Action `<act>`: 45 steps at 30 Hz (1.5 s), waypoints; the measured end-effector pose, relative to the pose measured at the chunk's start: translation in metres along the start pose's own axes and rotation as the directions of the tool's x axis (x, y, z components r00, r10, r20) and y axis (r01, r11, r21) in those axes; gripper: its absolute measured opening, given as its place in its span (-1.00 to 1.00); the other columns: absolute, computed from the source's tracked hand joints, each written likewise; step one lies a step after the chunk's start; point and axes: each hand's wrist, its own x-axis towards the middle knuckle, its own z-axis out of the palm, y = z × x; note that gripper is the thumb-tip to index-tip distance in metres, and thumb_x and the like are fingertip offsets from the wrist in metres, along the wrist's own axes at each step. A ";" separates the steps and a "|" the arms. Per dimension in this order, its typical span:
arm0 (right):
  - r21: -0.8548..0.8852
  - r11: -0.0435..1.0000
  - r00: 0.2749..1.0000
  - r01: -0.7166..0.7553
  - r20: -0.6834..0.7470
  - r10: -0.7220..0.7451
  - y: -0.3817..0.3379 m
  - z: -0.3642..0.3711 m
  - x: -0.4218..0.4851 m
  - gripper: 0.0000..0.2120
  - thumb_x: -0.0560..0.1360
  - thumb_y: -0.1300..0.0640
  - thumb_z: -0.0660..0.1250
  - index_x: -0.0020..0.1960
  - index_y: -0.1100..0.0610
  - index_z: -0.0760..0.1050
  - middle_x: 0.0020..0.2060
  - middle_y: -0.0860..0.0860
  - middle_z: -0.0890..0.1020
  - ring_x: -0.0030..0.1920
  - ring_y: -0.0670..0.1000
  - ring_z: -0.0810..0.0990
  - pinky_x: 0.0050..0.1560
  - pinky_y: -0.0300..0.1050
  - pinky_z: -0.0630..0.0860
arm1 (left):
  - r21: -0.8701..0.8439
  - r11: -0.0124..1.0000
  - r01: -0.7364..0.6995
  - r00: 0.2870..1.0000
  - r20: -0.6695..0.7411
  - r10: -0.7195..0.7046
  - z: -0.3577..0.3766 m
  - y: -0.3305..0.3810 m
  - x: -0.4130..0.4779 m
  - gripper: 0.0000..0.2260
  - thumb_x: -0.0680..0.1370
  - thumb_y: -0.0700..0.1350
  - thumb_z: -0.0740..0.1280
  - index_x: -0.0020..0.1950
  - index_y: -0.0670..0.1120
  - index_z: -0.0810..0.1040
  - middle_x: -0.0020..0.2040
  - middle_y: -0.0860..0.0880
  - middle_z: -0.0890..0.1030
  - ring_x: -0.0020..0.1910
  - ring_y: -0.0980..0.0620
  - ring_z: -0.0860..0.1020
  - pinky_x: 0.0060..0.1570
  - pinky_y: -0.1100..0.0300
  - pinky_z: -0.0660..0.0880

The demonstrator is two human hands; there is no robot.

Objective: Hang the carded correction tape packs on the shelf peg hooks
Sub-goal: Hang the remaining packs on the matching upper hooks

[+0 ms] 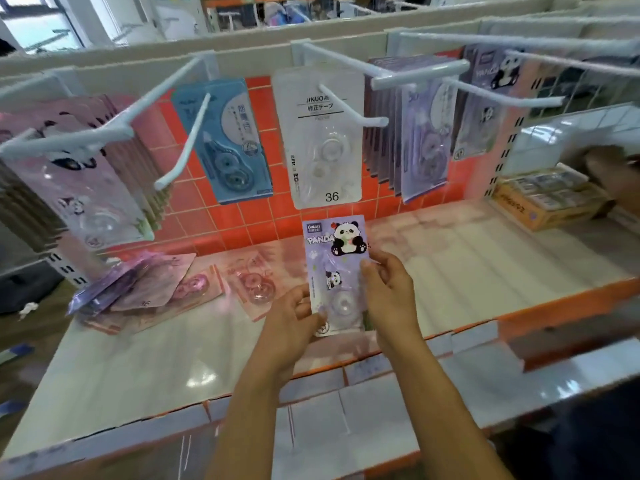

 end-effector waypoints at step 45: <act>0.392 0.787 0.879 0.477 -0.193 -0.437 -0.168 -0.224 0.095 -0.84 0.59 0.20 0.24 -0.13 0.07 0.54 -0.32 -0.10 0.67 -0.28 -0.13 0.61 -0.24 -0.22 0.54 | 0.013 0.813 -0.582 0.797 0.210 0.567 0.239 0.121 0.012 -0.57 0.55 -0.42 0.25 0.03 0.12 0.65 -0.01 0.12 0.70 0.01 0.13 0.65 0.01 0.26 0.55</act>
